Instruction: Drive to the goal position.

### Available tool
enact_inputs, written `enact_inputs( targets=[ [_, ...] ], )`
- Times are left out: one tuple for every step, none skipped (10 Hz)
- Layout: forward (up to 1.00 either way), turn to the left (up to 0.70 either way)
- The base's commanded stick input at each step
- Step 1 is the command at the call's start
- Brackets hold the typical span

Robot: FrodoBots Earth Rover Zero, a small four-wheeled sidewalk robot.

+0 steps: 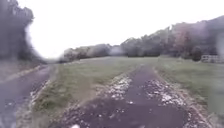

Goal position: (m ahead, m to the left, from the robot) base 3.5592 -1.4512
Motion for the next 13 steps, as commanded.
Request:
enact_inputs(
  targets=[
    [0.7,-0.14],
    [0.7,-0.14],
    [0.7,-0.14],
    [0.7,-0.14],
    [0.7,-0.14],
    [0.7,-0.14],
    [0.7,-0.14],
    [0.7,-0.14],
    [0.7,-0.14],
    [0.7,-0.14],
    [0.7,-0.14],
    [0.7,-0.14],
    [0.7,-0.14]
  ],
)
